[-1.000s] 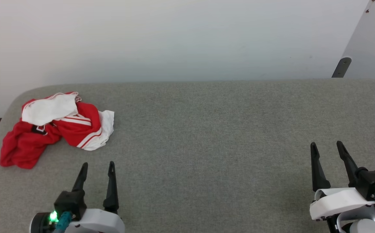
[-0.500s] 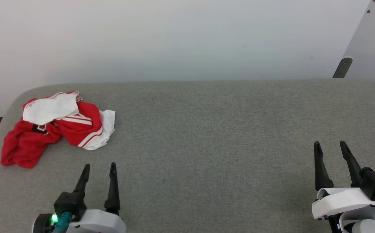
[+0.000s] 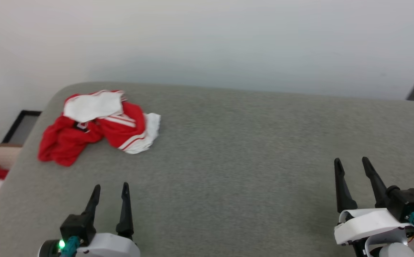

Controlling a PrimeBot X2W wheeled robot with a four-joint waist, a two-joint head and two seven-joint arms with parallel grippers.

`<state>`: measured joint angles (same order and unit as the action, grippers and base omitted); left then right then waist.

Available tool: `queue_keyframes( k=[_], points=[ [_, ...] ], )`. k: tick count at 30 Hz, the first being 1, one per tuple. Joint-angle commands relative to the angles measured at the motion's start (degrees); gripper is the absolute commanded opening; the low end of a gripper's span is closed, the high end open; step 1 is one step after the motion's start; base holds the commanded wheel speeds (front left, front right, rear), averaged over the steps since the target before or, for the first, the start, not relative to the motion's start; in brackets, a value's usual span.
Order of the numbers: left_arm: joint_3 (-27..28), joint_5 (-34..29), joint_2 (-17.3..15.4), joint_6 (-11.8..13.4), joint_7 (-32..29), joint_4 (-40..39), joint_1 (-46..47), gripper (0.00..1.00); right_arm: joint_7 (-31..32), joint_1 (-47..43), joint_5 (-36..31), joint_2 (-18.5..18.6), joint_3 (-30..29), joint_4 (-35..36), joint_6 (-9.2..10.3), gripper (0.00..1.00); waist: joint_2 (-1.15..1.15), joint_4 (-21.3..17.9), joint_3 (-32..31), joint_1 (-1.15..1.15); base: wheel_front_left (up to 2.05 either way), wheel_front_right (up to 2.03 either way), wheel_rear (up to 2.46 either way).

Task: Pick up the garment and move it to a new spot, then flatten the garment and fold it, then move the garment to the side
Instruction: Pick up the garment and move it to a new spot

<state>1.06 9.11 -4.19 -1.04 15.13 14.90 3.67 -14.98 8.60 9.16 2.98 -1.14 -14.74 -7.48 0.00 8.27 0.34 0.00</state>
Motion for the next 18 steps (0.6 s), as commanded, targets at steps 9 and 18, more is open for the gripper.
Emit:
queue_keyframes(
  k=[9,18],
  points=[
    [0.5,-0.4,0.4,0.1,0.0,-0.3,-1.9,1.00,-0.3,-1.1,1.2,-0.1,2.7,-1.1,-0.02,1.00,0.00,14.4,-2.0,0.00,0.00,0.00,0.00],
    [3.8,0.9,0.6,1.6,0.0,-3.2,-4.1,1.00,-0.3,1.9,1.9,-0.1,8.6,-2.9,-0.01,1.00,0.00,20.7,-0.6,0.00,0.00,0.00,0.00]
  ],
)
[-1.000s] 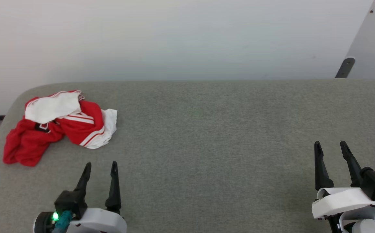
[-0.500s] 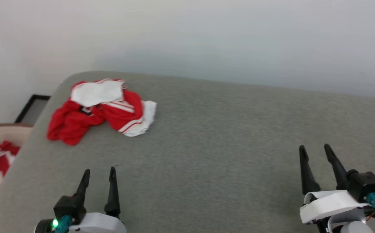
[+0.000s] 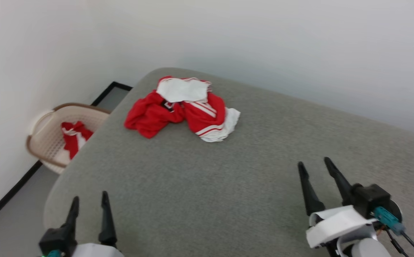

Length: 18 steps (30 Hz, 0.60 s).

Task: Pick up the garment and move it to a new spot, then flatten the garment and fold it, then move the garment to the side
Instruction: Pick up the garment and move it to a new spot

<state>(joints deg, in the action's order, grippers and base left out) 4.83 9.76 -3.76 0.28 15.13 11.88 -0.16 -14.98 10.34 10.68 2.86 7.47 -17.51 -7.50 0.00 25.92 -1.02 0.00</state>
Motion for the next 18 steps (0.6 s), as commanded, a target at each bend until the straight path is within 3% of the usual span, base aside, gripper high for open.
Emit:
queue_keyframes(
  k=[1,10,18],
  points=[
    [0.6,0.5,0.3,0.5,0.0,-0.8,-0.7,1.00,-0.3,0.8,0.4,0.1,0.9,-0.7,0.02,1.00,0.00,3.4,1.1,0.00,0.00,0.00,0.00],
    [3.2,2.6,0.8,2.9,0.0,-6.7,-5.1,1.00,-0.2,6.5,1.8,0.1,7.8,-4.6,0.02,1.00,0.00,4.7,3.2,0.00,0.00,0.00,0.00],
    [2.1,2.9,0.8,1.6,0.0,-6.5,-4.2,1.00,-0.2,6.3,1.6,0.1,7.5,-4.6,0.01,1.00,0.00,4.1,3.5,0.00,0.00,0.00,0.00]
  ],
)
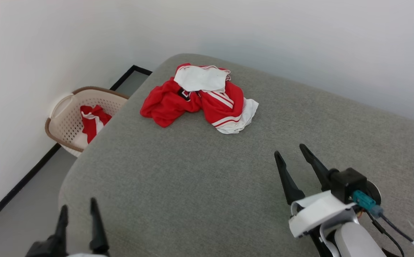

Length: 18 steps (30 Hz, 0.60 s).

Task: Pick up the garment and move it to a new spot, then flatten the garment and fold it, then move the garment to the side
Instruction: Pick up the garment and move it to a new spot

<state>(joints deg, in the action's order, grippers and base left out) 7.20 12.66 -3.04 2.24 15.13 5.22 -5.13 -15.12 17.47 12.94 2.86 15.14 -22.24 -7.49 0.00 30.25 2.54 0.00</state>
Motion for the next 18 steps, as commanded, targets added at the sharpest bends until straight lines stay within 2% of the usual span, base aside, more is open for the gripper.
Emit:
queue_keyframes(
  k=[1,6,12,18],
  points=[
    [-0.7,-0.3,0.0,-1.0,0.0,0.7,1.5,1.00,0.0,-1.4,-0.9,0.1,-0.6,0.3,0.00,1.00,0.00,-0.4,-0.1,0.00,0.00,0.00,0.00],
    [-5.5,-2.9,-2.9,-5.3,-0.6,5.7,8.8,1.00,0.0,-5.0,-1.8,0.1,-2.4,2.8,0.00,1.00,0.00,-2.4,-0.1,0.00,0.00,0.00,0.00],
    [-9.4,-5.0,-8.1,-8.3,-1.7,10.5,25.1,1.00,0.0,-2.8,-3.7,0.1,0.3,5.9,0.00,1.00,0.00,-12.2,6.9,0.00,0.00,0.00,0.00],
    [-10.0,-1.7,-13.7,-9.4,-3.0,20.3,43.6,1.00,0.0,1.7,-4.6,0.1,0.8,8.2,0.00,1.00,0.00,-21.0,15.6,0.00,0.00,0.00,0.00]
  ],
)
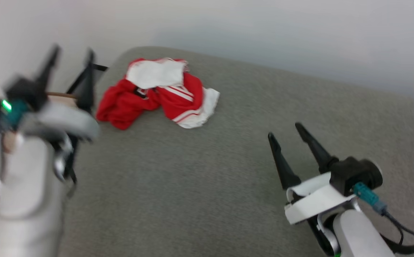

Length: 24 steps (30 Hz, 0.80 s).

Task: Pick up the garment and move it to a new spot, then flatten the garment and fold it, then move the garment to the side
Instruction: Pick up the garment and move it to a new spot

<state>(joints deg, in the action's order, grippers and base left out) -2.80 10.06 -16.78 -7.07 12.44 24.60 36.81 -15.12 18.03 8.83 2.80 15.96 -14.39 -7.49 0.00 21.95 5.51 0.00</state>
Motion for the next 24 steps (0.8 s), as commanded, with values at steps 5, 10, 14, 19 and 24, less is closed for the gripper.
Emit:
queue_keyframes(
  k=[5,10,14,19,24],
  points=[
    [-2.3,8.0,-5.2,-0.4,-5.9,12.9,13.3,1.00,0.0,3.1,0.0,0.2,-0.4,1.6,0.00,1.00,0.00,-17.6,16.7,0.00,0.00,0.00,0.00],
    [-7.4,15.1,-10.6,-0.4,-13.2,20.8,19.0,1.00,0.0,3.7,0.6,0.1,-0.3,2.3,0.00,1.00,0.00,-20.2,17.9,0.00,0.00,0.00,0.00],
    [-13.2,23.0,-14.7,-0.4,-23.3,24.9,21.5,1.00,0.0,3.7,1.0,0.0,0.2,2.9,0.00,1.00,0.00,-21.8,18.2,0.00,0.00,0.00,0.00],
    [-17.1,34.3,-18.3,-0.3,-37.6,27.2,22.3,1.00,0.0,4.6,1.0,0.1,1.7,4.2,0.00,1.00,0.00,-24.2,19.7,0.00,0.00,0.00,0.00],
    [-20.0,40.4,-22.5,-0.3,-44.3,28.2,23.3,1.00,0.0,5.7,0.8,0.1,2.8,6.2,0.00,1.00,0.00,-26.8,22.5,0.00,0.00,0.00,0.00]
  ],
)
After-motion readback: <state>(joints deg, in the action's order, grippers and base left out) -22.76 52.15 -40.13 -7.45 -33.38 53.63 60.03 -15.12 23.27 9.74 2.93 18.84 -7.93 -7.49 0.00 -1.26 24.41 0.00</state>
